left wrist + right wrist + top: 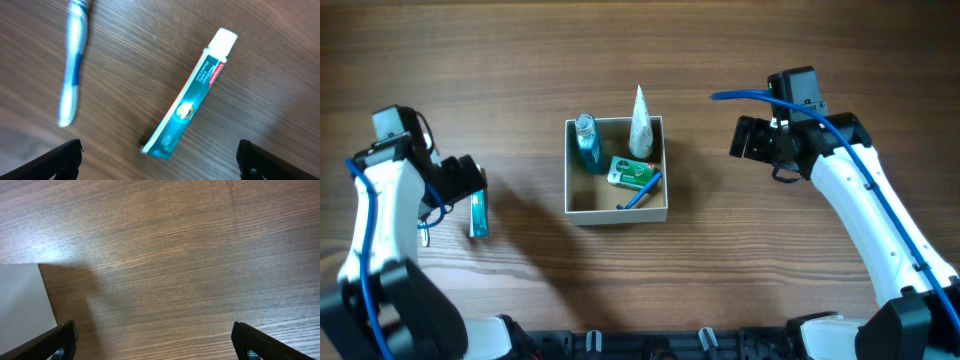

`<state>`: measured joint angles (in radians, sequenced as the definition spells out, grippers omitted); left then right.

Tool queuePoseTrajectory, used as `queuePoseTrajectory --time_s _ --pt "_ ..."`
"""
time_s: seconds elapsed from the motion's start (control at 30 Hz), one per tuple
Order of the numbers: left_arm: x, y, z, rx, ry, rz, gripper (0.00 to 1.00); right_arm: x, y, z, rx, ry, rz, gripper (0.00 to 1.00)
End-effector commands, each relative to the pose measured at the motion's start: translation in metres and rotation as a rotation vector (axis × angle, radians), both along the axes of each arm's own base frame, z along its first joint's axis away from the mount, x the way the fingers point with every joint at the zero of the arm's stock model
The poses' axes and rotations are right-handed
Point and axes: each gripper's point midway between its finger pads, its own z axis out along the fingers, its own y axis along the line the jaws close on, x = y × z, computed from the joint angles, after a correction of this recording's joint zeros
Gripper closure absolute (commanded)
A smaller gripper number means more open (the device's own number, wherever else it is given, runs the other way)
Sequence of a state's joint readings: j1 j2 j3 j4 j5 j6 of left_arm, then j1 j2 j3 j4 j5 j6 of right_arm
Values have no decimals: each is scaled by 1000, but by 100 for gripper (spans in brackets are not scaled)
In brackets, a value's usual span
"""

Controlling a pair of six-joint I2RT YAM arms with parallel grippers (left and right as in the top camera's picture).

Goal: Pack container
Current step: 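Grasp the toothpaste tube with the left gripper, then place the toothpaste tube into the box with the left gripper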

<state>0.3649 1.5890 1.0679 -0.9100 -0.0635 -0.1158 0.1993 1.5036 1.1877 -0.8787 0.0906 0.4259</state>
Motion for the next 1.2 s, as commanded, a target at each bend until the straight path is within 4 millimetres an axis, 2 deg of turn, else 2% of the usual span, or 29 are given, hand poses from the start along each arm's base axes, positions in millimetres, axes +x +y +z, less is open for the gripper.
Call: queuePoseTrajectory --time_s 0.0,0.13,0.2,0.27,0.3,0.4,0.43,0.6,0.63,0.7,0.73,0.8,0.83,0.87,0.9,0.93,1.0,1.07,1.1,1.17 --pt "12 -14 -32 -56 39 -13 0 0 -3 -2 -14 5 -7 0" --pt "36 -15 -54 -39 6 -48 2 0 -3 -2 -14 5 -7 0" --pt "34 -17 -70 -51 42 -51 5 0 -3 -2 -14 5 -7 0" --pt "31 -16 -76 -53 62 -50 9 0 -3 -2 -15 5 -7 0" --pt "31 -16 -77 -53 62 -49 17 0 -3 -2 -14 4 -7 0" --pt "30 -17 -77 -56 68 -49 67 0 -3 -2 -14 5 -7 0" --pt "29 -17 -77 -58 73 -49 76 0 -3 -2 -14 4 -7 0" --pt "20 -20 -75 -70 108 -48 96 0 -3 -2 -15 4 -8 0" --pt "20 -20 -71 -68 104 -45 96 0 -3 -2 -15 4 -8 0" --pt "27 -18 -50 -54 61 -46 96 0 -3 -2 -15 4 -8 0" --pt "34 -18 -31 -45 17 -50 96 0 -3 -2 -15 4 -8 0" --pt "51 -29 15 -38 -112 -92 96 1 -3 -1 -13 1 -9 1" --pt "59 -42 39 -44 -185 -151 96 1 -3 -1 -12 0 -11 0" --pt "66 -65 69 -49 -280 -255 96 1 -3 -1 -12 0 -11 0" --pt "68 -80 85 -42 -334 -336 96 1 -3 -1 -12 0 -11 0" --pt "67 -107 108 -24 -400 -475 96 1 -3 -1 -12 0 -11 0" --pt "53 -181 140 37 -493 -916 96 2 -3 -1 -11 -3 -11 0" --pt "37 -237 144 65 -518 -1237 96 3 -3 -1 -10 -8 -11 0" --pt "26 -269 138 62 -512 -1396 96 4 -3 0 -10 -11 -12 0" --pt "17 -307 115 39 -463 -1550 96 4 -3 0 -9 -12 -12 0"
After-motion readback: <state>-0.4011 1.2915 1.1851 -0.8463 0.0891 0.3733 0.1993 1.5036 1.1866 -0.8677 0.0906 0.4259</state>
